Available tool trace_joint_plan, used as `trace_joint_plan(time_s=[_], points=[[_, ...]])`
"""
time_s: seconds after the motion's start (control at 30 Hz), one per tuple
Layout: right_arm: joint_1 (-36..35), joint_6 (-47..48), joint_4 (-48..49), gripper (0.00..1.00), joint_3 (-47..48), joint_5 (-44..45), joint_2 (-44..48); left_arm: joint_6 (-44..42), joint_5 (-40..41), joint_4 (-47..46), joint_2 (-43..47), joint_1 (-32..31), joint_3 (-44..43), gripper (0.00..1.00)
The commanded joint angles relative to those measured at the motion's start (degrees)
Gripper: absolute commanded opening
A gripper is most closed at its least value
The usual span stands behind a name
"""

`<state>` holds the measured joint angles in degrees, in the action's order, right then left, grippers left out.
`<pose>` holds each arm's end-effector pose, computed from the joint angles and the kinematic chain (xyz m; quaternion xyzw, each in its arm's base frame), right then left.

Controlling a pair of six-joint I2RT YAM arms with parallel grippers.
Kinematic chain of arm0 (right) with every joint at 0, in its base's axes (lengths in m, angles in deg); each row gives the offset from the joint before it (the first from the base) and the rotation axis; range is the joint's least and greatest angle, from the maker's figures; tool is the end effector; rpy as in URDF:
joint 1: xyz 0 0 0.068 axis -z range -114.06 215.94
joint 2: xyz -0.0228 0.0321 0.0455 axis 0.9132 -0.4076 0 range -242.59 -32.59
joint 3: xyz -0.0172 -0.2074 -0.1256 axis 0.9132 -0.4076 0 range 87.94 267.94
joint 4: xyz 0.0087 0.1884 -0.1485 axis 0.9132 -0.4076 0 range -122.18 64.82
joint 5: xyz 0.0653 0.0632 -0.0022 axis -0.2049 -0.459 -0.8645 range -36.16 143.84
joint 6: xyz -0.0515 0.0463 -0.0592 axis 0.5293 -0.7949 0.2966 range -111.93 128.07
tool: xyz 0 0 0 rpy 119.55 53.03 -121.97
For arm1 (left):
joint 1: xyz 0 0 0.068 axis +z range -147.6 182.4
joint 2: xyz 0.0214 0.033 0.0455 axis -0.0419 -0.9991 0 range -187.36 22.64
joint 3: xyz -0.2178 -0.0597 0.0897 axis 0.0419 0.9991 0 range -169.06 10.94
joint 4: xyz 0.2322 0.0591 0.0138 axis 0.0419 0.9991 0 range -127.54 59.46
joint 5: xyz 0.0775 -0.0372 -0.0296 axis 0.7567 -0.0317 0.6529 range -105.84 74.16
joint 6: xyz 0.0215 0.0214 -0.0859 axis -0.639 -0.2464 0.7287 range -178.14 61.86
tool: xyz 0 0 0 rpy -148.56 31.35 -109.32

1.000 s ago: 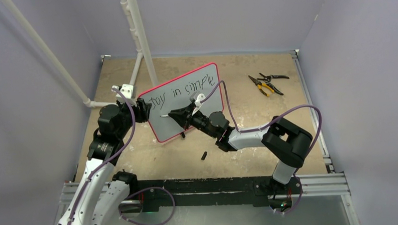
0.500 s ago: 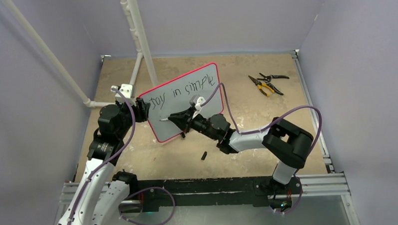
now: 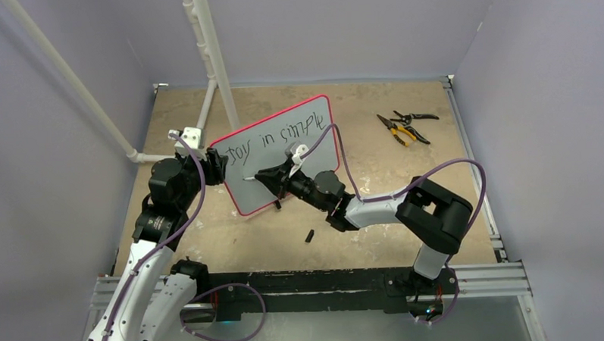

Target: Write a sentence on the whiteboard

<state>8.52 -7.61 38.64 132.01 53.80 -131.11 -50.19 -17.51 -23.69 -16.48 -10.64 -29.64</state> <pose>0.2077 0.3253 0.2237 -0.2308 0.6045 0.4543 0.6123 0.2055 -0.0501 0.2929 0.0438 0.7780 -0.1253 0.6141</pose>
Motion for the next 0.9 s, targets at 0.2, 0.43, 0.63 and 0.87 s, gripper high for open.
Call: trace_joint_plan(time_s=[0.2, 0.43, 0.63, 0.87], points=[[-0.23, 1.09, 0.99, 0.00, 0.87, 5.10, 1.06, -0.04, 0.09, -1.67, 0.35, 0.03, -0.03, 0.46], [-0.27, 1.09, 1.82, 0.00, 0.36, 5.04, 2.08, -0.07, -0.08, -1.80, 0.18, 0.03, -0.04, 0.46], [-0.23, 1.05, 2.46, 0.00, -0.15, 5.11, 2.78, -0.12, -0.17, -1.81, 0.18, 0.03, -0.03, 0.46], [-0.23, 1.14, 2.00, 0.00, -0.39, 5.22, 2.57, -0.12, -0.26, -1.83, 0.18, 0.03, -0.05, 0.46]])
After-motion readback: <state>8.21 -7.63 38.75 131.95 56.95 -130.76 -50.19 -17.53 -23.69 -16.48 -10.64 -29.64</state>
